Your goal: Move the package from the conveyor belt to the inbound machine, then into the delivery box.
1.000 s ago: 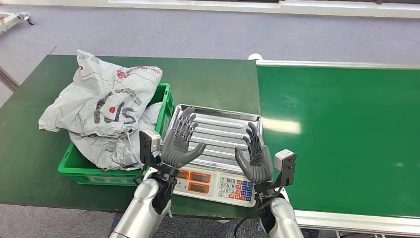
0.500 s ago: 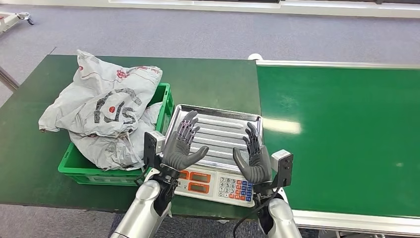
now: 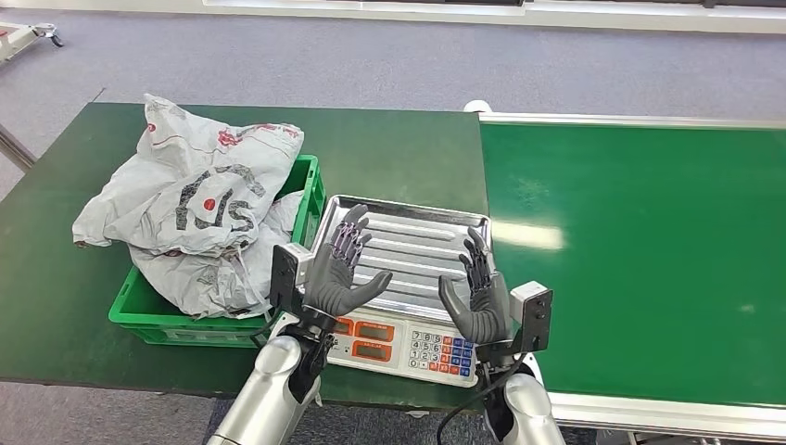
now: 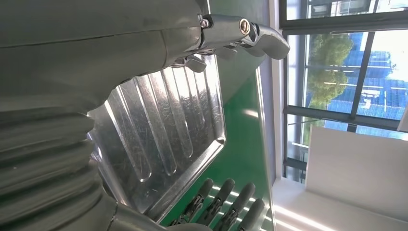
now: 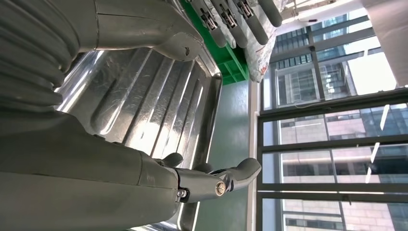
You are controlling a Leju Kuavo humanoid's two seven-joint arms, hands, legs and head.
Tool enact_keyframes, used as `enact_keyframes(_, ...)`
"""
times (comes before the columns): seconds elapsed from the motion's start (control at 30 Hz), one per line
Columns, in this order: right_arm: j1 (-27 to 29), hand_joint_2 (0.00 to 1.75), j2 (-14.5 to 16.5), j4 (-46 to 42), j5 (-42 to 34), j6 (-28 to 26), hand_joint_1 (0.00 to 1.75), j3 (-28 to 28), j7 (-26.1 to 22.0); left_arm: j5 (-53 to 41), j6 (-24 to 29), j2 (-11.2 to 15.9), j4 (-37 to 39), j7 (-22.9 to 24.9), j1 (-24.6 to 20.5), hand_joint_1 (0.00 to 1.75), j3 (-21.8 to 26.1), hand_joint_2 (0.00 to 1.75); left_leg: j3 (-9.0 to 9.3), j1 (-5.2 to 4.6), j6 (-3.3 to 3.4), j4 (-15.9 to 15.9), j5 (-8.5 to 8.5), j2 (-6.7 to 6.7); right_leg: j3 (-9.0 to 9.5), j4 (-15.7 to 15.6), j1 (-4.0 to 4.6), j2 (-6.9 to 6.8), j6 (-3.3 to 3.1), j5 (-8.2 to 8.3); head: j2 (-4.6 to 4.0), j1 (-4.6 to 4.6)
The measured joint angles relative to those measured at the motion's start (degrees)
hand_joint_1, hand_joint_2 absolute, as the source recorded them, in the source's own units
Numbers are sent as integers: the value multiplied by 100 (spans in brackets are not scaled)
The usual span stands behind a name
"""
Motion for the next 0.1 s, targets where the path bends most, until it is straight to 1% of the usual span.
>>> enact_keyframes(0.1,14,175,-2,-46,2,-27,0,0,11,-51,34,-1,-22,10,1,0,-3,175,0,0,0,0,0,0,0,0,0,0,0,0,0,0)
